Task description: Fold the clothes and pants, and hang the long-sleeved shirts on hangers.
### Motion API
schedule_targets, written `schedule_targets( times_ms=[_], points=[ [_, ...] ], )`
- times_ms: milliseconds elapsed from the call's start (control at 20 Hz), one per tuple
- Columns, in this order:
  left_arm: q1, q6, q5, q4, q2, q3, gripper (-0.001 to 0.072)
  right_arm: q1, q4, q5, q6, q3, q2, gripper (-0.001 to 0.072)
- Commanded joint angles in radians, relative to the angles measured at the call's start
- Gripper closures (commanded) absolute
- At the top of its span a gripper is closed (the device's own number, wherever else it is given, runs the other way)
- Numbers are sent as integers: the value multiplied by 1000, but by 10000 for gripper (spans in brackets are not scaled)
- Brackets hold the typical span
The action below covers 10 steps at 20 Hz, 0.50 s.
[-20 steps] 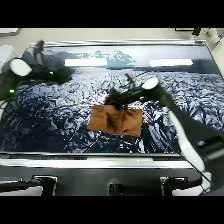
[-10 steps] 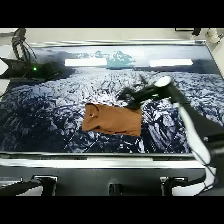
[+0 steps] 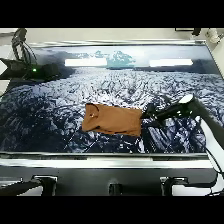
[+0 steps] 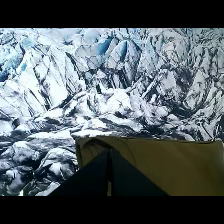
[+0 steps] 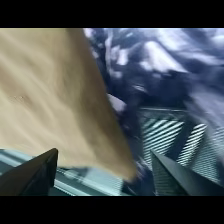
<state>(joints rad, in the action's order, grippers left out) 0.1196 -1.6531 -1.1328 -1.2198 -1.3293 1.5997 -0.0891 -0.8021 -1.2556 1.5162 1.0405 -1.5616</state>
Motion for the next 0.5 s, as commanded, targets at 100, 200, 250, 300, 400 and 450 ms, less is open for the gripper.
schedule_targets(
  times_ms=[100,200,250,300,400,450],
  points=[
    [1,-16,-6,0,1,0,686,81,254,126,-158,-79,-66,234],
    [0,-16,-10,0,1,0,685,70,303,48,-231,-52,-65,675],
    [1,-16,-14,0,1,0,685,54,300,-5,-246,-16,-65,679],
    [2,-16,-18,0,1,0,685,25,301,-65,-265,35,-65,679],
    [2,-24,-32,-1,1,0,685,-60,302,-144,-259,154,-65,679],
    [3,-24,-35,0,1,0,685,-118,301,-165,-240,219,-65,679]
  ],
)
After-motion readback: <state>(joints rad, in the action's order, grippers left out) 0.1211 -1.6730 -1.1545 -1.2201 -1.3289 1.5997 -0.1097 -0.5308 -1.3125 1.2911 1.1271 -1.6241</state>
